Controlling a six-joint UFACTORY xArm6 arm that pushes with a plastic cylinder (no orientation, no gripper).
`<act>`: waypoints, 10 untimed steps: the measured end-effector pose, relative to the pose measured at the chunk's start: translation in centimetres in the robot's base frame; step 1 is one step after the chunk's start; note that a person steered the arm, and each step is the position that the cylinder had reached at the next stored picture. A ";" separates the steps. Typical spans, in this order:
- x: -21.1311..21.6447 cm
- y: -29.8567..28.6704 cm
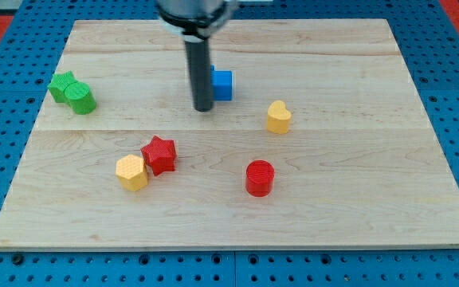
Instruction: Slide the green circle to the bottom of the yellow heart
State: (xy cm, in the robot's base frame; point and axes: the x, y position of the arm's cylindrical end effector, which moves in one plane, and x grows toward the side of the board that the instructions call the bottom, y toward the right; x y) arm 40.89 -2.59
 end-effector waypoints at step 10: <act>16.7 8.7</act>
